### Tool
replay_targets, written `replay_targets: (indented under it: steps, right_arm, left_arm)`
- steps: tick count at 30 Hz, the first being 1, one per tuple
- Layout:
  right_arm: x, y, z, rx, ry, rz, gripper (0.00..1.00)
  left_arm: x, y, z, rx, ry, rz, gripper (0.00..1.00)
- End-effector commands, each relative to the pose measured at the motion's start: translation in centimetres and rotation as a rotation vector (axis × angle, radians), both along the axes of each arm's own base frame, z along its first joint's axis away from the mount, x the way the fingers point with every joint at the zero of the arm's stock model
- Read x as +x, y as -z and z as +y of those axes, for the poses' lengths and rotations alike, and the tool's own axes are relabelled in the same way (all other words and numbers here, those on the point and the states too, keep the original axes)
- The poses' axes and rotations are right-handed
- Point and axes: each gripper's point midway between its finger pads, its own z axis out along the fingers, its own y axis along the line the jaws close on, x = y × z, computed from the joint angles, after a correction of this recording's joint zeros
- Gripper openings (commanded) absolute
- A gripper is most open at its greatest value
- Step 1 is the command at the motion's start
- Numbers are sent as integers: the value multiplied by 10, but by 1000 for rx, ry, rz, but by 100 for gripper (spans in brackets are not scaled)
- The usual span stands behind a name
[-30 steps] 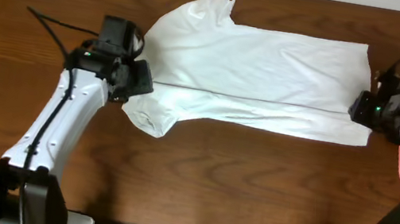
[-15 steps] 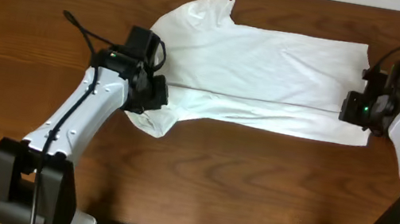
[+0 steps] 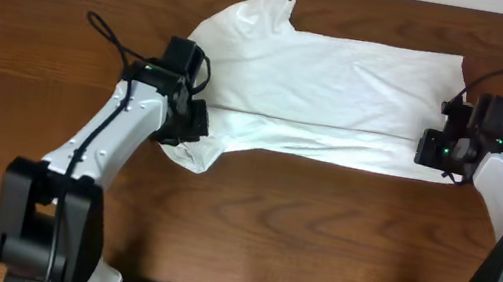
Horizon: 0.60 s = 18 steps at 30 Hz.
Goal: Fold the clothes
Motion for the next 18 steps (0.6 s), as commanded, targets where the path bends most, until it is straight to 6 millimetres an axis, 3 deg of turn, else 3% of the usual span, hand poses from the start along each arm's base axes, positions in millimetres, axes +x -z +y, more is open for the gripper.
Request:
replay_targets:
  steps: [1, 10, 13, 18]
  right_arm:
    - [-2, 5, 4, -7, -20, 12, 1]
    - [-2, 6, 5, -10, -28, 14, 1]
    - [-3, 6, 5, -10, -28, 16, 1]
    - [-4, 7, 5, -9, -28, 21, 1]
  left_arm:
    - [-3, 16, 6, 41, 14, 44, 17]
    - [-6, 25, 5, 40, 15, 75, 17]
    - [-6, 25, 5, 40, 15, 75, 44]
    - [-7, 26, 5, 40, 15, 78, 50]
